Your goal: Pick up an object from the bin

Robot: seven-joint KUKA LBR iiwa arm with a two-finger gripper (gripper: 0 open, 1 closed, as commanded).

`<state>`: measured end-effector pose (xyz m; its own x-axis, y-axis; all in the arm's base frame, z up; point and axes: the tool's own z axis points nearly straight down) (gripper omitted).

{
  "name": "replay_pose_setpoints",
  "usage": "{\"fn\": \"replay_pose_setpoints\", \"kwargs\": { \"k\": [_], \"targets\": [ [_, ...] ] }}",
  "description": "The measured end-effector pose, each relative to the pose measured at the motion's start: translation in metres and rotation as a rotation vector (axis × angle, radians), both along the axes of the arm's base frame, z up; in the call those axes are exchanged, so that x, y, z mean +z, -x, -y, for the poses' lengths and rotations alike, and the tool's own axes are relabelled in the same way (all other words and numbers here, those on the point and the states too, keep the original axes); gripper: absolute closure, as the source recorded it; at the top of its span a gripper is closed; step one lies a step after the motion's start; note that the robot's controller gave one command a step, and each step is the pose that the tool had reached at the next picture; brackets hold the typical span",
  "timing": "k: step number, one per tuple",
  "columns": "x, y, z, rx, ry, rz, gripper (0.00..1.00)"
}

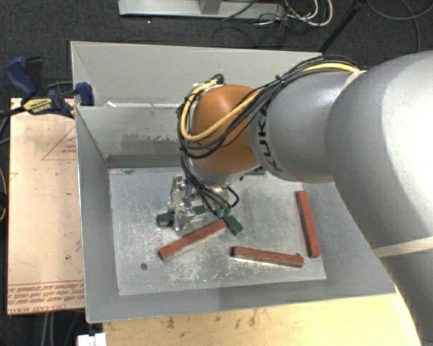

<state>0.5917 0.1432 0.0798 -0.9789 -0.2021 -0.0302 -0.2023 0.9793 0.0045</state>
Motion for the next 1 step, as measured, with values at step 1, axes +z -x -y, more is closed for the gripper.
{"fn": "replay_pose_setpoints", "kwargs": {
  "k": [1],
  "targets": [
    [0.0000,0.0000,0.0000,0.000,0.000,0.000,1.00]
  ]
}}
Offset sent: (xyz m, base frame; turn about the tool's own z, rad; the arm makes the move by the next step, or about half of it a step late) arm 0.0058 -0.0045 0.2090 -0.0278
